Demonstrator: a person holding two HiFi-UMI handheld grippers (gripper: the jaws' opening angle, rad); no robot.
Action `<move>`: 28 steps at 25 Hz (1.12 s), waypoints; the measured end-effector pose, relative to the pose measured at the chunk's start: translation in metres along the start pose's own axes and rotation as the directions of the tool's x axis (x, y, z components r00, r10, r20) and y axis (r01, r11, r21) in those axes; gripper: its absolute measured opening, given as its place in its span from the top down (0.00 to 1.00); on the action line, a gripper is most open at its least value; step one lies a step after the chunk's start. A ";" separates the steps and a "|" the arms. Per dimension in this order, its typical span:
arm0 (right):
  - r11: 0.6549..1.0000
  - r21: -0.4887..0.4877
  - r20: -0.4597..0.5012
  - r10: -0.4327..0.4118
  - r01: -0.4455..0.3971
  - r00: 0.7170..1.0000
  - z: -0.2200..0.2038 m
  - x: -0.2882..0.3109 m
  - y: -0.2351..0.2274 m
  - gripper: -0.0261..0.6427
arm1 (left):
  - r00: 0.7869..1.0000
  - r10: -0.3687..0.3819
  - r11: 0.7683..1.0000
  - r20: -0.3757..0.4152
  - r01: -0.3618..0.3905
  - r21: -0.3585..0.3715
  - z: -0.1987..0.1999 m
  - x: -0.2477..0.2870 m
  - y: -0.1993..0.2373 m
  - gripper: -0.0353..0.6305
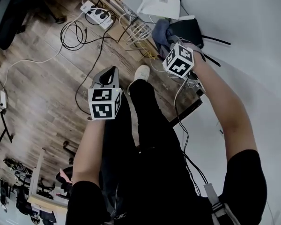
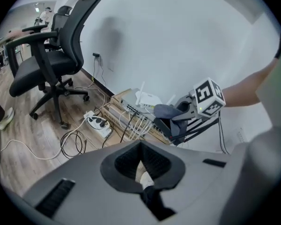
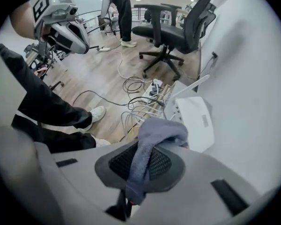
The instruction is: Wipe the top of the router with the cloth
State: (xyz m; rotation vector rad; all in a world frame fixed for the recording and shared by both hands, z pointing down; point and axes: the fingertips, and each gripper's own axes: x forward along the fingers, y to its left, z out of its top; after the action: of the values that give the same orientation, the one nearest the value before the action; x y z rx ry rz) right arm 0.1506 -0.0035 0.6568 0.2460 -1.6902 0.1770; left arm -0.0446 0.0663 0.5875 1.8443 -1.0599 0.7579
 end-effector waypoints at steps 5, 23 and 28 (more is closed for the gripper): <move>0.945 0.258 0.116 -0.239 0.203 0.964 0.005 -0.096 -0.026 0.93 | 0.996 0.019 0.999 0.084 -0.016 -0.037 0.056 -0.057 -0.018 0.96; 0.558 0.825 0.446 -0.743 0.092 0.499 0.091 -0.468 -0.057 0.93 | 0.873 0.050 0.991 0.486 -0.104 0.084 0.296 -0.310 -0.139 0.96; 0.561 0.823 0.518 -0.804 0.084 0.293 0.116 -0.576 -0.071 0.93 | 0.783 0.043 0.976 0.621 -0.165 0.141 0.347 -0.381 -0.170 0.96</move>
State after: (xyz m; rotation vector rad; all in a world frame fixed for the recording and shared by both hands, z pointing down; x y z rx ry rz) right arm 0.1285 -0.0678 0.0687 1.7307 -2.4245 0.1903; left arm -0.0380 -0.0554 0.0592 2.2888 -1.5553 0.3072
